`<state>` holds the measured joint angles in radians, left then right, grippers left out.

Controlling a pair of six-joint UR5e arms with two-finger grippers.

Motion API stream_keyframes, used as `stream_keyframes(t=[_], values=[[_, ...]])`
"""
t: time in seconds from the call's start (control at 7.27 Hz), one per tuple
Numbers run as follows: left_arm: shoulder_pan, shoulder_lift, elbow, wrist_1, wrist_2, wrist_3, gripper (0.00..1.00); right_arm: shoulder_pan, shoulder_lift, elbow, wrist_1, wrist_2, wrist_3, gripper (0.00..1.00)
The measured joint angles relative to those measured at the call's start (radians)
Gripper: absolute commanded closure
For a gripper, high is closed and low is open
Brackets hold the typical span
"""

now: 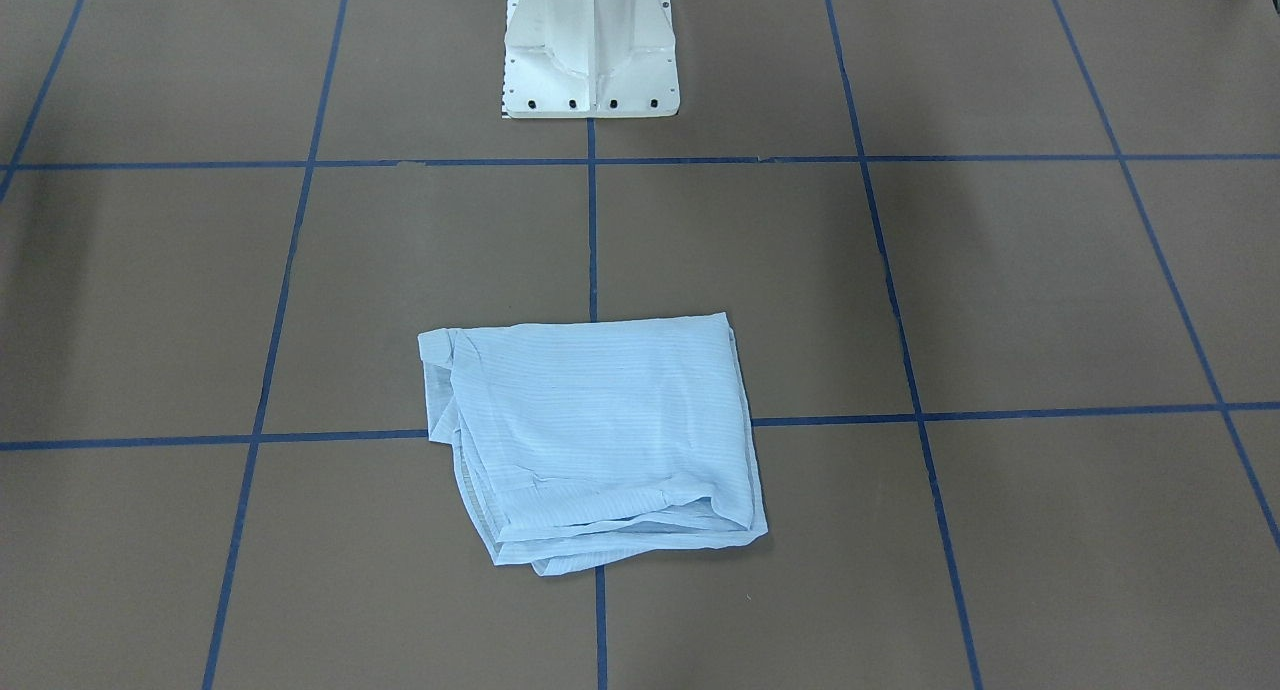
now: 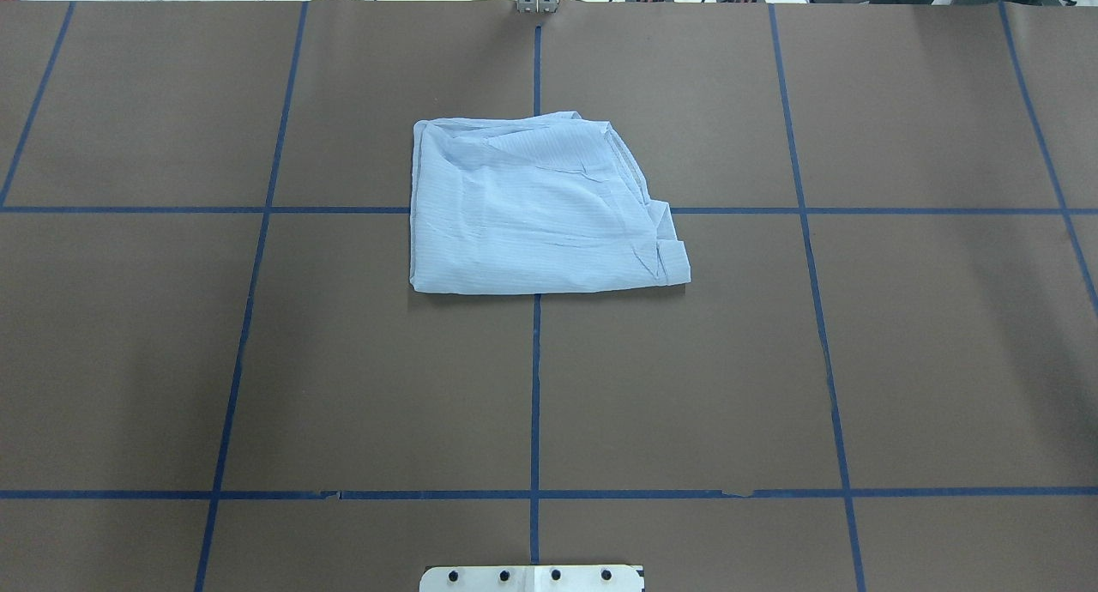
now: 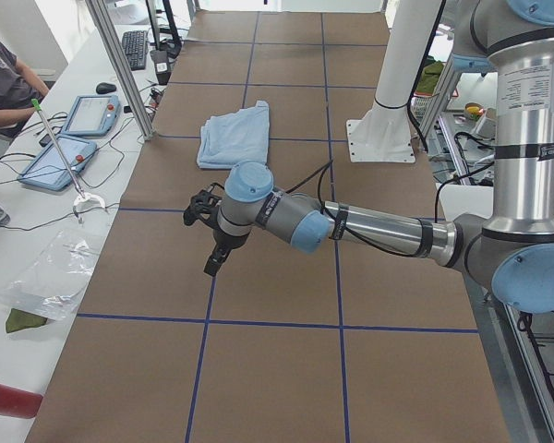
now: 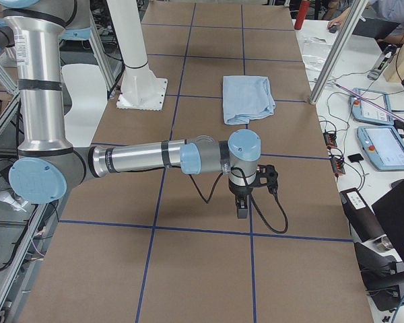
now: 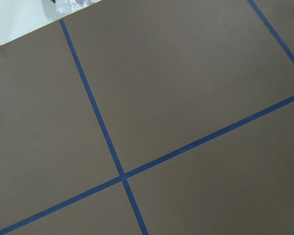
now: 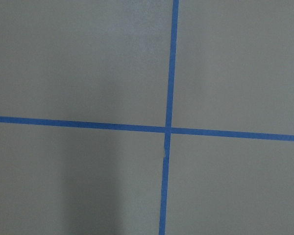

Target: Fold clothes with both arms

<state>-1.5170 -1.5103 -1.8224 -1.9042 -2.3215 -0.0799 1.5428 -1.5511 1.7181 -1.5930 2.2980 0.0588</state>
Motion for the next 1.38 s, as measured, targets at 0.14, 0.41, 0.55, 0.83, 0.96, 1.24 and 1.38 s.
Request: stream_keyframes(t=[0.14,0.41,0.55,0.83,0.96,1.24,1.38], values=[[0.001,-0.007,-0.005,0.0,-0.002,-0.018,0.0,-0.005,0.006,0.001,0.0,0.005,0.0,0.0],[0.001,-0.008,-0.026,-0.001,-0.003,-0.028,0.0,-0.013,0.001,0.032,0.006,0.015,-0.002,0.0],[0.0,-0.002,-0.044,-0.002,-0.004,-0.029,0.0,-0.024,-0.011,0.054,0.012,0.013,-0.001,0.0],[0.0,0.006,-0.06,-0.003,-0.004,-0.029,0.0,-0.064,-0.017,0.07,0.018,-0.034,0.008,0.0],[0.001,0.006,-0.061,-0.004,-0.004,-0.029,0.0,-0.075,-0.018,0.071,0.018,-0.059,0.009,0.0],[0.001,0.007,-0.064,-0.005,-0.005,-0.028,0.0,-0.08,-0.03,0.058,0.019,-0.025,0.003,0.0],[0.001,0.007,-0.07,-0.003,-0.005,-0.029,0.0,-0.08,-0.029,0.047,0.02,-0.005,0.0,0.0]])
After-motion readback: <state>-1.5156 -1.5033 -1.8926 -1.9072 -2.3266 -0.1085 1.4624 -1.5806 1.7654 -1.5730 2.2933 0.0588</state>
